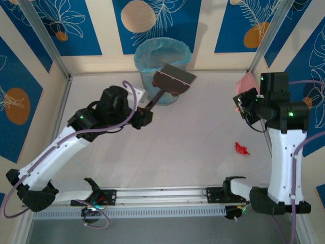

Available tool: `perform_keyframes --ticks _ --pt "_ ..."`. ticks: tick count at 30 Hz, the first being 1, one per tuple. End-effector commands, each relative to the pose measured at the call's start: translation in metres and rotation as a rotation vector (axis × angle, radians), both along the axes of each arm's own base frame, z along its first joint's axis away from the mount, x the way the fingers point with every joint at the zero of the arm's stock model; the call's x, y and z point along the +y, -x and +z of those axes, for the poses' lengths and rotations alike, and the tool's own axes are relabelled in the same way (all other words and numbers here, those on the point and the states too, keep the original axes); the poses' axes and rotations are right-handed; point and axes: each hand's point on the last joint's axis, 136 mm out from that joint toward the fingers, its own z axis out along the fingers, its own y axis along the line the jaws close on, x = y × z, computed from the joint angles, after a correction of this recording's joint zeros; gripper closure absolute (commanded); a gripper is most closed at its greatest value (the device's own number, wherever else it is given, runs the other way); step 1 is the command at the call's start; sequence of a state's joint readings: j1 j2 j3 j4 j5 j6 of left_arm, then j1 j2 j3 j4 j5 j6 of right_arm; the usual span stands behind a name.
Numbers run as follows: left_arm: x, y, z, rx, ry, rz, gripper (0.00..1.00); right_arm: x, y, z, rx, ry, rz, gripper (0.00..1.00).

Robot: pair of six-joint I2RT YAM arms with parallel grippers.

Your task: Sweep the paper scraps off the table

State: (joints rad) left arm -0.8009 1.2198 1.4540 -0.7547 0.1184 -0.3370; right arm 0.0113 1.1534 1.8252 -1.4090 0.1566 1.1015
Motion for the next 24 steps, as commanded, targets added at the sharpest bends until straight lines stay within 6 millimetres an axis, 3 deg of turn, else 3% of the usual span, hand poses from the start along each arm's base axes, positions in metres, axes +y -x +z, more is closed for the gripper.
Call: perform_keyframes --ticks 1,6,8,13,18,24 --pt "-0.035 0.014 0.008 -0.008 0.039 -0.140 1.00 -0.011 0.015 0.024 -0.075 0.005 -0.070 1.00" --pt "-0.089 0.026 -0.017 0.020 -0.012 -0.287 1.00 -0.018 0.015 0.054 -0.180 0.016 -0.118 1.00" --pt "-0.112 0.032 -0.030 0.015 -0.036 -0.337 1.00 -0.017 0.015 0.057 -0.186 0.020 -0.108 1.00" --pt "-0.171 0.040 -0.070 0.045 -0.071 -0.442 1.00 -0.008 0.022 0.045 -0.118 -0.017 -0.069 1.00" --pt "-0.233 0.044 -0.093 0.033 -0.075 -0.525 1.00 -0.018 0.051 0.027 -0.044 0.031 -0.103 1.00" --pt "-0.283 0.057 -0.125 0.043 -0.111 -0.609 1.00 -0.027 0.070 0.006 0.011 0.085 -0.123 1.00"
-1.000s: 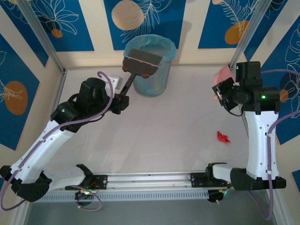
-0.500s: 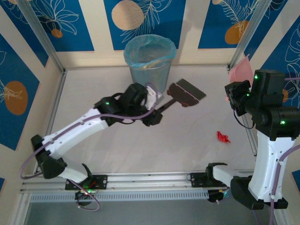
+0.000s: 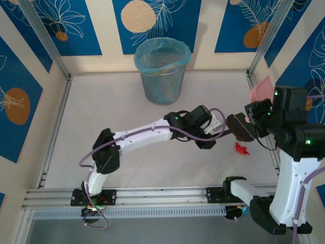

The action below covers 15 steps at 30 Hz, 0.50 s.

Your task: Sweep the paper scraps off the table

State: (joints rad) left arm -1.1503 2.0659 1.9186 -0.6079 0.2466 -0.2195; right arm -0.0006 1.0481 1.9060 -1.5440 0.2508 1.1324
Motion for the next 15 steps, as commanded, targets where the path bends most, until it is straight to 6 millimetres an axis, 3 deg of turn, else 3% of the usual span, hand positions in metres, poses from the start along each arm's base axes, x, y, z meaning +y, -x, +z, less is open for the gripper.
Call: perform_keyframes --ticks 1,6,15 --pt "-0.035 0.014 0.016 -0.047 0.073 -0.101 1.00 -0.008 0.018 -0.019 0.075 0.035 -0.026 1.00" --pt "-0.049 0.023 -0.017 -0.044 0.001 -0.139 1.00 -0.008 0.022 -0.029 0.105 0.044 -0.010 1.00" --pt "-0.040 0.024 -0.072 -0.047 -0.145 -0.123 1.00 0.000 0.021 -0.044 0.142 0.006 0.039 1.00"
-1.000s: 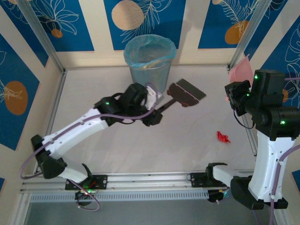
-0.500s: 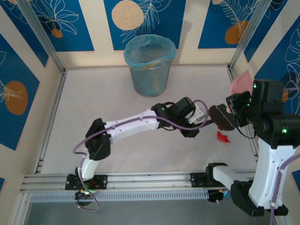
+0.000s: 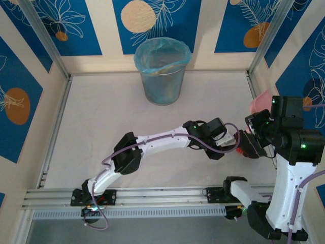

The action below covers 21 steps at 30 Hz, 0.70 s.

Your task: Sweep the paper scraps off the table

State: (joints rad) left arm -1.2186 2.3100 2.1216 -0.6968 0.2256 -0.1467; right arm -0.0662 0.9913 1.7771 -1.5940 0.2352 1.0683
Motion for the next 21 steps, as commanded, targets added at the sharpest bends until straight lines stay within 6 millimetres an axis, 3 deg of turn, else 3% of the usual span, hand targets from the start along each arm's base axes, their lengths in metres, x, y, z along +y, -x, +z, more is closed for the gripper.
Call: perform_keyframes --ticks 1,6,13,16,21 --pt "-0.001 0.000 -0.011 -0.037 -0.039 -0.006 1.00 0.010 0.002 -0.009 0.022 -0.033 0.052 1.00" --pt "0.011 -0.009 -0.034 -0.063 -0.149 0.064 1.00 0.018 -0.002 -0.015 0.028 -0.064 0.095 1.00" --pt "0.038 -0.022 -0.040 -0.122 -0.244 0.147 1.00 0.026 -0.009 -0.021 0.034 -0.103 0.132 1.00" --pt "0.059 -0.027 -0.035 -0.171 -0.271 0.185 1.00 0.030 -0.011 -0.026 0.040 -0.118 0.151 1.00" --pt "0.112 -0.027 -0.039 -0.208 -0.340 0.244 1.00 0.038 -0.013 -0.039 0.060 -0.153 0.180 1.00"
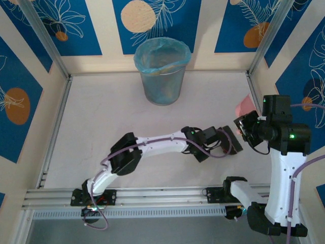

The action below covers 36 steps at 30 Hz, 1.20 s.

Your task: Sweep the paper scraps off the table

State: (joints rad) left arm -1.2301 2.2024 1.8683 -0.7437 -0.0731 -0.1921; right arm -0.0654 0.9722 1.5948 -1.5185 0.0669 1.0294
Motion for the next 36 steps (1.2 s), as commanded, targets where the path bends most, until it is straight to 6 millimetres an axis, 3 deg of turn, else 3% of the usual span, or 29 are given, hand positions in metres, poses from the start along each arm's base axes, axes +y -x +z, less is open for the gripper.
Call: perform_keyframes --ticks 1,10,18,26,31,36 --pt "0.049 -0.005 0.010 -0.055 -0.072 0.084 1.00 0.012 -0.001 -0.004 -0.012 -0.046 0.050 1.00" --pt "0.148 0.002 0.014 -0.076 -0.136 0.254 1.00 0.030 -0.004 -0.039 0.070 -0.107 0.147 1.00" --pt "0.229 0.006 0.014 0.021 -0.184 0.477 1.00 0.063 -0.027 -0.061 0.008 -0.049 0.354 1.00" --pt "0.301 0.002 0.028 0.168 -0.125 0.796 1.00 0.115 -0.036 -0.098 0.040 0.047 0.592 1.00" --pt "0.333 -0.013 0.045 0.233 -0.054 0.918 1.00 0.150 -0.033 -0.123 0.012 0.146 0.750 1.00" --pt "0.331 -0.036 0.054 0.380 0.100 1.014 1.00 0.187 -0.020 -0.148 0.017 0.262 0.952 1.00"
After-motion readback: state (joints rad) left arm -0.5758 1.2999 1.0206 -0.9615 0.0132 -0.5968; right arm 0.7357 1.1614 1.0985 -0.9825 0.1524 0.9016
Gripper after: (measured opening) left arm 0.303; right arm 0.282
